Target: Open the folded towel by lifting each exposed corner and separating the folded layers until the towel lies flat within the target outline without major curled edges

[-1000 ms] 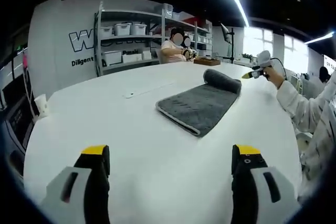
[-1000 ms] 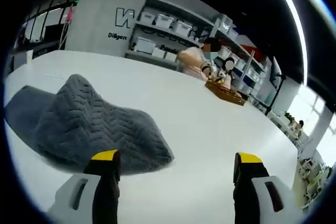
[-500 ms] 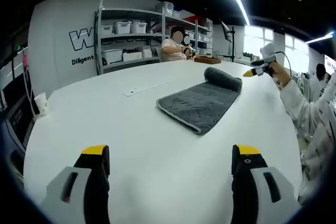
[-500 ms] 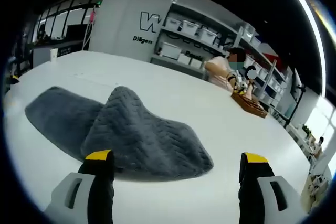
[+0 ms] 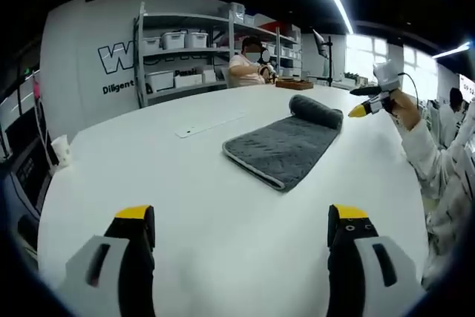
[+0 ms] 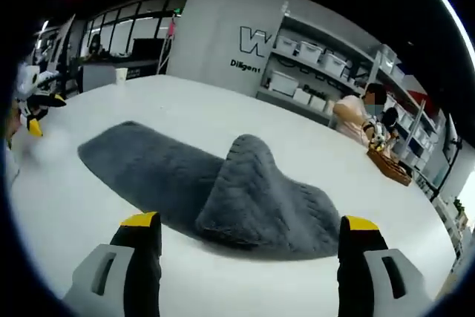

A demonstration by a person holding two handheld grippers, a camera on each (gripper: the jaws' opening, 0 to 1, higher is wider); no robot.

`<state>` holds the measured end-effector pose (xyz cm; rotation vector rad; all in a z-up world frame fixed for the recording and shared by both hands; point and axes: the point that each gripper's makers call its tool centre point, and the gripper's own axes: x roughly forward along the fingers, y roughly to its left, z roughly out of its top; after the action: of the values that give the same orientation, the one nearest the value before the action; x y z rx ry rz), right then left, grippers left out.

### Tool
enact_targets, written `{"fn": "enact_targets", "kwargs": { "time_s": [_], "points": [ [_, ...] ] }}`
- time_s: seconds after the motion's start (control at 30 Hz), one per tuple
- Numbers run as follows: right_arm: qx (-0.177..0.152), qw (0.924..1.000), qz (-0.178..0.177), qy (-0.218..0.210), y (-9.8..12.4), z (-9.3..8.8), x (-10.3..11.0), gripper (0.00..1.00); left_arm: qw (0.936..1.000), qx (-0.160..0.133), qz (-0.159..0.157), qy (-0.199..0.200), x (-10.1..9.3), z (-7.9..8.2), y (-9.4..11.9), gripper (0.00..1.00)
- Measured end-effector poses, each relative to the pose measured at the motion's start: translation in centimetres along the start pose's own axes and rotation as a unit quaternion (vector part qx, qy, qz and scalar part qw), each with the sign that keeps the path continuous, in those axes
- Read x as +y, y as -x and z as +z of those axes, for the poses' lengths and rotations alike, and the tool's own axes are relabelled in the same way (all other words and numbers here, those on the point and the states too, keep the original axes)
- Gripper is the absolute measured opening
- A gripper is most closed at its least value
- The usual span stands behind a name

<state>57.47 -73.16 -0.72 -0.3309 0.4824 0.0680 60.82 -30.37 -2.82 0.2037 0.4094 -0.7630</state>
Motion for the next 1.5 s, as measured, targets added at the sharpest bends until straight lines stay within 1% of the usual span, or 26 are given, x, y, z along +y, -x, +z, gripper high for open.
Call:
{"fn": "enact_targets", "kwargs": {
  "time_s": [0.03,0.2,0.23,0.27,0.3,0.37,0.43,0.5,0.57,0.63,0.7,0.73,0.8,0.9,1.0,1.07,1.13,1.2,1.23,1.33,1.4,1.5],
  "points": [
    [0.0,1.0,0.006,-0.001,0.1,-0.1,0.4,0.99,1.0,-0.002,0.001,-0.004,0.0,0.1,0.0,0.95],
    [-0.003,0.9997,0.022,0.008,0.4,-0.3,1.5,0.99,1.0,-0.003,-0.006,0.002,-0.5,0.4,-0.5,0.94],
    [-0.011,0.9993,0.033,0.018,0.4,-0.2,2.0,0.99,0.9999,-0.005,-0.009,0.0,-0.8,0.6,-0.6,0.94],
    [-0.016,0.9989,0.04,0.018,0.4,-0.1,2.4,0.99,0.9999,-0.007,-0.013,-0.004,-1.1,0.7,-0.9,0.94],
    [-0.018,0.9987,0.046,0.013,0.5,-0.1,2.6,0.99,0.9999,-0.006,-0.014,-0.005,-1.3,0.8,-1.1,0.94],
    [-0.022,0.998,0.056,0.017,0.6,-0.2,3.1,0.99,0.9997,0.007,-0.017,-0.013,-1.7,0.5,-1.8,0.94],
    [-0.022,0.998,0.057,0.016,0.7,-0.3,3.2,0.99,0.9996,0.006,-0.025,-0.012,-2.2,0.6,-2.3,0.93],
    [-0.031,0.9977,0.058,0.018,1.0,0.0,3.4,0.99,0.9998,0.001,-0.018,-0.005,-2.3,1.1,-2.9,0.93],
    [-0.031,0.9971,0.067,0.018,1.0,-0.1,3.7,0.99,0.9998,-0.003,-0.015,-0.01,-2.5,1.3,-3.6,0.93],
    [-0.033,0.9968,0.071,0.017,1.0,0.0,3.9,0.99,0.9997,-0.007,-0.02,-0.007,-2.8,1.4,-4.2,0.89],
    [-0.039,0.9958,0.081,0.019,1.0,0.1,4.2,0.99,0.9995,-0.011,-0.029,0.005,-3.3,1.4,-5.1,0.85],
    [-0.04,0.9955,0.085,0.013,1.0,0.0,4.3,0.99,0.9993,-0.012,-0.033,0.011,-3.6,1.3,-5.7,0.84],
    [-0.048,0.995,0.087,0.01,1.0,0.0,4.2,0.99,0.9991,-0.007,-0.04,0.01,-4.2,1.0,-6.5,0.83],
    [-0.044,0.9955,0.084,0.008,0.9,-0.2,4.0,0.99,0.9984,-0.002,-0.056,0.007,-5.4,0.7,-7.5,0.81],
    [-0.043,0.9956,0.083,0.007,1.0,-0.4,3.9,0.99,0.998,-0.006,-0.063,0.004,-6.2,0.8,-8.2,0.74],
    [-0.043,0.9955,0.084,0.008,1.0,-0.5,3.9,0.99,0.998,-0.006,-0.062,0.008,-6.2,0.7,-8.5,0.71],
    [-0.044,0.9955,0.084,0.006,1.1,-0.5,3.8,0.99,0.9983,-0.01,-0.055,0.018,-5.9,0.7,-8.7,0.7],
    [-0.045,0.9954,0.085,0.005,1.1,-0.4,3.8,0.99,0.9981,-0.012,-0.057,0.022,-5.9,0.6,-8.7,0.68],
    [-0.045,0.9953,0.085,0.004,1.1,-0.4,3.8,0.99,0.9978,-0.017,-0.058,0.029,-5.9,0.8,-8.8,0.67],
    [-0.046,0.9952,0.086,0.005,1.2,-0.4,3.8,0.99,0.9977,-0.015,-0.059,0.029,-6.0,0.7,-8.9,0.63],
    [-0.047,0.995,0.088,0.006,1.2,-0.4,3.9,0.99,0.9978,-0.013,-0.061,0.024,-6.1,0.5,-8.9,0.58],
    [-0.045,0.995,0.089,0.008,1.3,-0.5,4.0,0.99,0.9966,-0.015,-0.077,0.025,-6.7,0.5,-9.1,0.46]
  ]
}}
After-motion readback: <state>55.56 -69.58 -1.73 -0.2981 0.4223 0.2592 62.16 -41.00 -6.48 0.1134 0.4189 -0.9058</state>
